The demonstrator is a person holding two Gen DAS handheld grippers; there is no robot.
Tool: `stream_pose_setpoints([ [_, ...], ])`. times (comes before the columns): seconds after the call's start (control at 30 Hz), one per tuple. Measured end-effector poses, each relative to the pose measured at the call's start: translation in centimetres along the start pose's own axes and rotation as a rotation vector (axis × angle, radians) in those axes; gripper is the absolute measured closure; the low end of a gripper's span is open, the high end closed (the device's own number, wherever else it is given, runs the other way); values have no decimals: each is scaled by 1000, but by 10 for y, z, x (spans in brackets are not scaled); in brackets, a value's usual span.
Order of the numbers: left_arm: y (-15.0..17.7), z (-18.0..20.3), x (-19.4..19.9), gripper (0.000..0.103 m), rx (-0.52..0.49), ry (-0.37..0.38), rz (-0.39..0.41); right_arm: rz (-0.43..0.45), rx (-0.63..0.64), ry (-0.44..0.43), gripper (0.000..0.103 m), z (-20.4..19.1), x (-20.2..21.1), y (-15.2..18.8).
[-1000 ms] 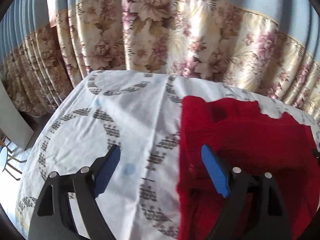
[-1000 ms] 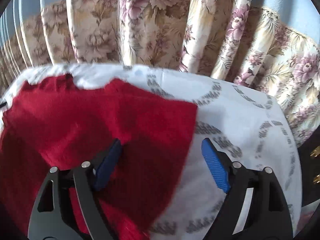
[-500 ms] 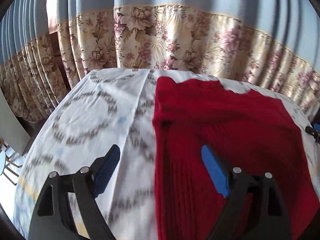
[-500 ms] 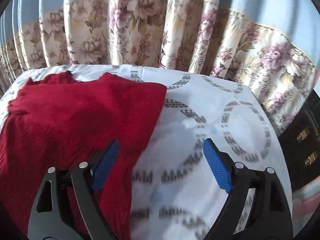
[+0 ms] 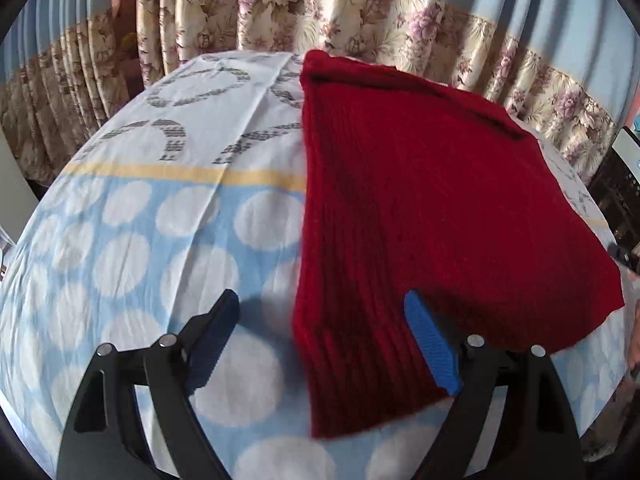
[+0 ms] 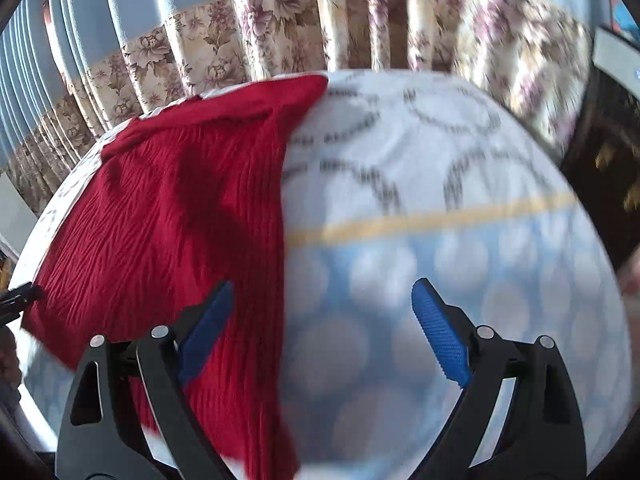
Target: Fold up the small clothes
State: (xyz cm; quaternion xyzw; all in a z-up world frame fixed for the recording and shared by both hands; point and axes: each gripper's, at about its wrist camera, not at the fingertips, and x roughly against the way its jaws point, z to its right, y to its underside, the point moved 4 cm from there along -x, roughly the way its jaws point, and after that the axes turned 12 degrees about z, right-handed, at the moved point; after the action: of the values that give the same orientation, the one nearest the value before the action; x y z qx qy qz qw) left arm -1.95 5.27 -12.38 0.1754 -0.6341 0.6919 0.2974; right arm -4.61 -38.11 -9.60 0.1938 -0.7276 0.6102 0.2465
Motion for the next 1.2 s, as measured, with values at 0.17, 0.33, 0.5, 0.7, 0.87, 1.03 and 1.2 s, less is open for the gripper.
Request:
stream_pose_setpoints([
  [0.17,4,11,2,15,39,21,12,35,-12,-29,12,-19,24,24],
  [0.33,8,40,2,24,-23,52,5,41,-44,-41,12,-26,25,31],
  [0.5,8,47,3,76,14,134,4,29,-36,-39,12,-31,28,39],
  [0.7,5,40,8,87,62,162,27,-20,-46,-37,30,-30,22,49],
  [0.87,0,32,20,89,69,167,50,-33,-32,-58,82,-36,18,49],
  [1.03,-11,27,53,89,37,176,111,16,65,-142,94,-64,41,43],
  [1.2,-1,15,76,89,41,174,83,58,90,-190,94,-64,80,37],
])
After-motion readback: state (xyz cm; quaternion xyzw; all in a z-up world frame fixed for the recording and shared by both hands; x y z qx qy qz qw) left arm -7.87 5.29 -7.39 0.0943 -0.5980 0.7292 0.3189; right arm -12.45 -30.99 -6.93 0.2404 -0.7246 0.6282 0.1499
